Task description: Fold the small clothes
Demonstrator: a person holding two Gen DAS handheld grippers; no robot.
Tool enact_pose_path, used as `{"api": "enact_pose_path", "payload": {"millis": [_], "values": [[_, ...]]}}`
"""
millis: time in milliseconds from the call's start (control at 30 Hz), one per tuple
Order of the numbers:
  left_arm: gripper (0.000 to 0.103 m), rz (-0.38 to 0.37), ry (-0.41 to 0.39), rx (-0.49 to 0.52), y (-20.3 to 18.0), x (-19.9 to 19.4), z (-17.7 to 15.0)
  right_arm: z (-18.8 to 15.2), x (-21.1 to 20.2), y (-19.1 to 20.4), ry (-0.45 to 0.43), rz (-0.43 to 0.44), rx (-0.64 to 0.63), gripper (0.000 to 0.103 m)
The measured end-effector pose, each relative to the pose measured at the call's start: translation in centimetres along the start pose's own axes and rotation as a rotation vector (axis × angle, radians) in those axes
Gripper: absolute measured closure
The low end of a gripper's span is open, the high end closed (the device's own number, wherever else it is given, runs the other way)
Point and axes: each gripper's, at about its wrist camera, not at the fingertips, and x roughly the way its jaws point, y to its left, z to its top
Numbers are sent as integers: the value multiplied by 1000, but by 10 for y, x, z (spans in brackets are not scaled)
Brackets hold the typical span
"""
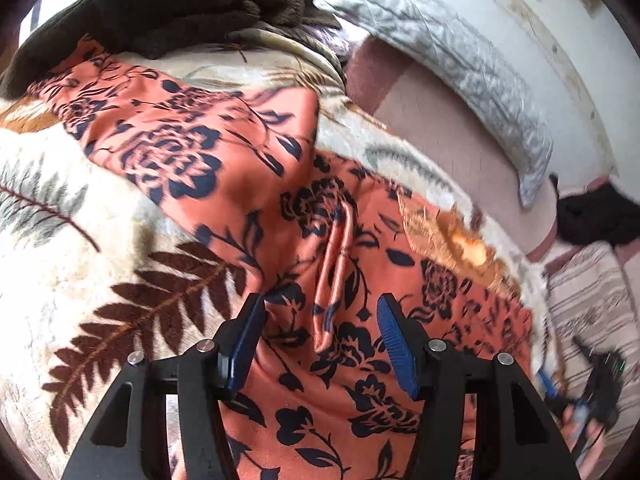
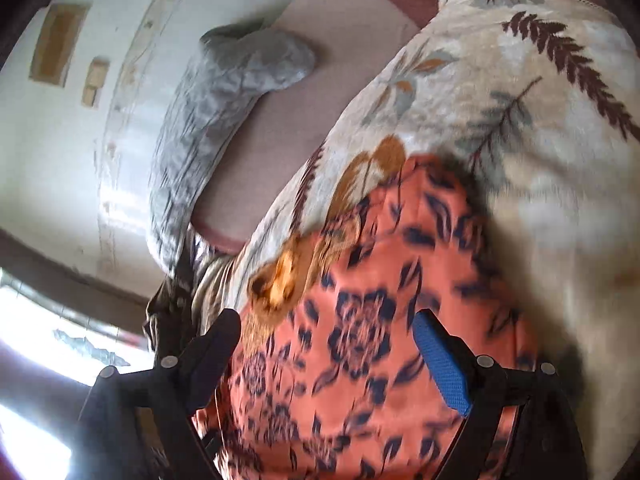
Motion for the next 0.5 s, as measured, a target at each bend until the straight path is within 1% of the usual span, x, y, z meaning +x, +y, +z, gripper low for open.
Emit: {"api": "enact_pose_path", "payload": {"millis": [33, 67, 100, 133, 200, 267, 300, 333, 367, 400, 433, 500], "values": [[40, -24, -26, -56, 13, -13, 9, -23, -5, 4, 22, 35, 7, 13], [34, -42, -57, -125, 29, -26, 19, -46, -9, 7, 43, 79, 15, 13], [31, -53, -84, -203, 48, -38, 30, -67, -10, 10, 65, 106, 12, 13], [29, -74, -103, -279, 68, -48, 41, -84, -8, 14, 88, 115, -2, 13], [29, -117, -116, -398, 112, -56, 68, -108, 4, 25, 141, 114, -47, 12], [29, -138, -116, -494, 157, -53, 98, -124, 18, 41, 175, 92, -153, 12], [29, -141, -103, -543, 178, -48, 112, -130, 25, 47, 187, 78, -202, 12], [30, -125, -92, -593, 197, -42, 124, -136, 31, 50, 201, 79, -232, 12], [30, -113, -88, -621, 210, -37, 134, -141, 37, 52, 217, 81, -245, 12], [30, -127, -87, -629, 222, -31, 145, -143, 41, 53, 232, 83, -249, 12], [30, -116, -88, -640, 231, -27, 154, -145, 45, 52, 244, 86, -250, 12], [31, -67, -119, -671, 246, -19, 166, -147, 51, 56, 259, 95, -259, 12]]}}
